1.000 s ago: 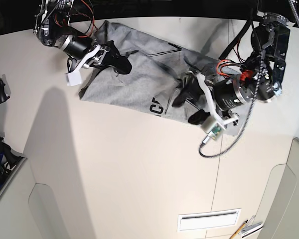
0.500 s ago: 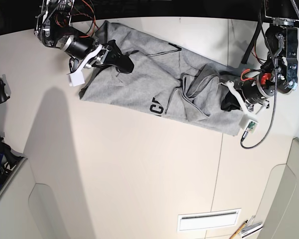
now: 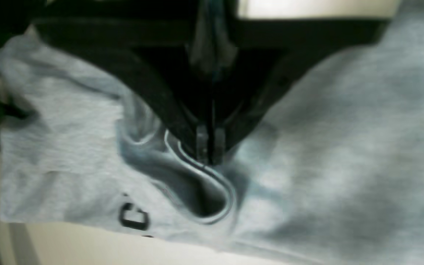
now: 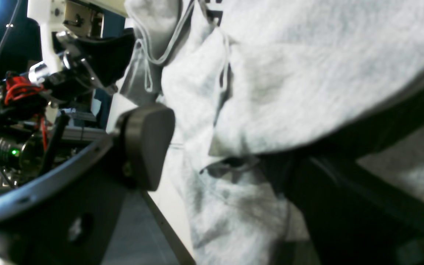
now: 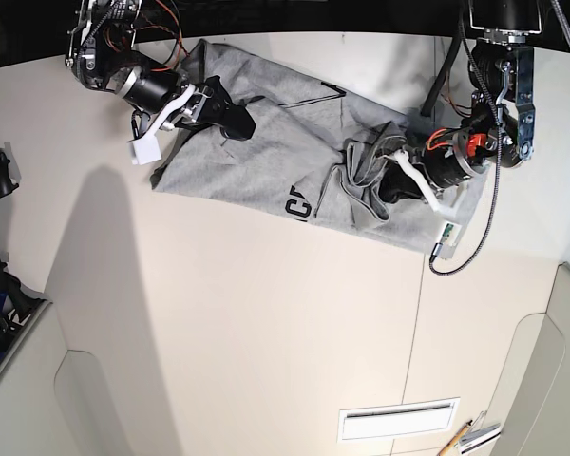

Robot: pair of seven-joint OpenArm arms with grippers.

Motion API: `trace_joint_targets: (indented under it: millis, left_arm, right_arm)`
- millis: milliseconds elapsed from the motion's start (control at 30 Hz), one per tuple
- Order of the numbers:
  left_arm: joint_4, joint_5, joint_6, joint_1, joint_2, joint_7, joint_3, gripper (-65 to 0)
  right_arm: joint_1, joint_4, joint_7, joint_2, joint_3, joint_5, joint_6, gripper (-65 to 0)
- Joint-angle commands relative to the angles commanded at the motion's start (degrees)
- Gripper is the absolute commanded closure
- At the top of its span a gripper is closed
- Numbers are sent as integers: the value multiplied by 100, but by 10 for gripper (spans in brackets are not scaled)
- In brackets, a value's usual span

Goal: Fold the T-shirt properly
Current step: 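Grasp the strip's end with the left gripper and fold it inward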

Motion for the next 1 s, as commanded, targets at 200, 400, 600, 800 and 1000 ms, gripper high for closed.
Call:
trace_joint_targets:
  millis: [200,400,600,800,1000]
  left_arm:
    - [0,-98,0,-4,216,107,33,0]
    - [0,-363,0,-2,219,111,33,0]
    - [221,-551,0,-2,214,413,31,0]
    - [654,-660,0,-2,214,586,31,0]
    - [741,-667,0,0,214,649,31,0]
  right_arm:
    - [2,0,138,-31,0,42,2,-409]
    - [17,0,192,-144,-153,17,4,-409]
    - [17,0,214,-138,-199,-92,4,-406]
    - [17,214,-31,-70,-192,-90,4,-295]
    - [-76,1576,-651,299,-83,98,-13,-297]
